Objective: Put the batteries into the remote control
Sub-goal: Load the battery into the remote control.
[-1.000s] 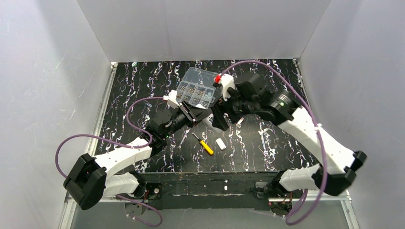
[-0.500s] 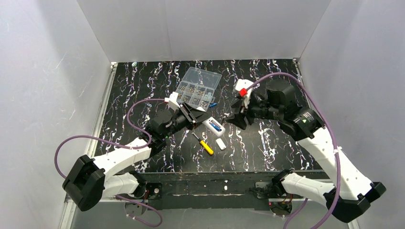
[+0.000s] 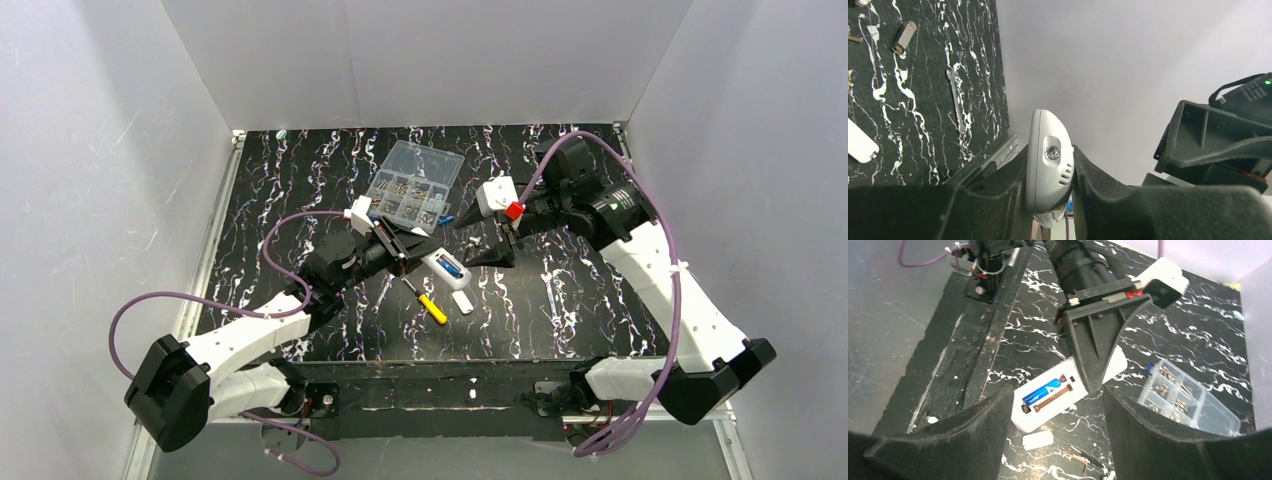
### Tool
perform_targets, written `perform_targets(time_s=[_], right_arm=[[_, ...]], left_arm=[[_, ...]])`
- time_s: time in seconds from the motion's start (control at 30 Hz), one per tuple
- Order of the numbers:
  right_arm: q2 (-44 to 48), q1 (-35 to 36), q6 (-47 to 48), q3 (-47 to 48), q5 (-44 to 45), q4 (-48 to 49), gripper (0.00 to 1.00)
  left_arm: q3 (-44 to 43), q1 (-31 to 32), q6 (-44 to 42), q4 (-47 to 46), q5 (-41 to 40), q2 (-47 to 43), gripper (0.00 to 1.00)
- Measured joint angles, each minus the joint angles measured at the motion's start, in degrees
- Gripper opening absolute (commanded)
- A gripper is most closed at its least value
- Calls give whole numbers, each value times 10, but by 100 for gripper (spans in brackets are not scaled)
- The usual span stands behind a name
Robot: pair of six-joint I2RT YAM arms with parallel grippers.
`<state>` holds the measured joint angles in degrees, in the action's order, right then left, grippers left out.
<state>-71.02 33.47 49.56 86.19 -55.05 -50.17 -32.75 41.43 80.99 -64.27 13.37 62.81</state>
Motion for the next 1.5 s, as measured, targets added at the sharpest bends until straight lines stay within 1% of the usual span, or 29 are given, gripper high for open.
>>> perform_targets(time_s=[0.1,0.27,0.47,0.67,1.1,1.5], right_arm=[[-17,0,50,7,-36,-34,70],[-53,0,122,45,-89,-99,67],[-83,0,188,56,-121,-167,63],[-91,0,210,43,-138,-182,63],[-120,3,226,31,-157,-211,63],[-145,7,247,31,-157,-237,56]], left_arm=[[0,0,14,-1,9,0,0],[0,0,31,-2,25,0,0],[0,0,38,-6,33,0,0],[0,0,39,-6,37,0,0],[0,0,41,-14,43,0,0],[0,0,41,-14,51,0,0]])
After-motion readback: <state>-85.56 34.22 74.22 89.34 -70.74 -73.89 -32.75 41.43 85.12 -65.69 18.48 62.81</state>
